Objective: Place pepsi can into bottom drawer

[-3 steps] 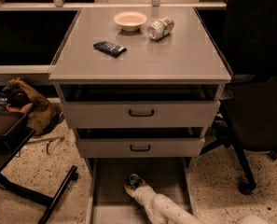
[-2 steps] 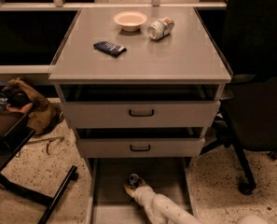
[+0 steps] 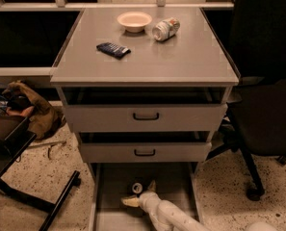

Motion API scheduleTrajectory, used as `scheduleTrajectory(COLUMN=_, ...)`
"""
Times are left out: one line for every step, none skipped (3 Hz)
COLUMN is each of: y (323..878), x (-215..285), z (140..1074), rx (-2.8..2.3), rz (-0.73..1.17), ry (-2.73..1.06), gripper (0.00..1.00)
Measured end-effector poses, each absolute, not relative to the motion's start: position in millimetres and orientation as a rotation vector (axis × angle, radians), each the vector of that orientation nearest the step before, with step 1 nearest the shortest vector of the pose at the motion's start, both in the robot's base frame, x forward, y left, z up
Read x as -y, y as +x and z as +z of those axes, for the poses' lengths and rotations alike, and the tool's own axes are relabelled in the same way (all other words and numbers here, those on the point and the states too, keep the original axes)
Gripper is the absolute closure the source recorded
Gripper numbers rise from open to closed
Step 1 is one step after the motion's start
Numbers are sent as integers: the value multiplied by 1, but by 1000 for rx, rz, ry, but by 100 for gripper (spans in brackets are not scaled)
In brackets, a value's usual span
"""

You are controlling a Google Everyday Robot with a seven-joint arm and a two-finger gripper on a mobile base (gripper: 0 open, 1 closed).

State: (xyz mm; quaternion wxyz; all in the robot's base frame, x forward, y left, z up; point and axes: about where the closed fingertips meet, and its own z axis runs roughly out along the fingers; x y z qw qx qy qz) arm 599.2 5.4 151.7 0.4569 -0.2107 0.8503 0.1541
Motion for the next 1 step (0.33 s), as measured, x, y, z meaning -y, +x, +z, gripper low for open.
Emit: scheduleTrajectory(y=599, x=-5, z=152, rx=-2096, rz=380, ry=-519, gripper=0)
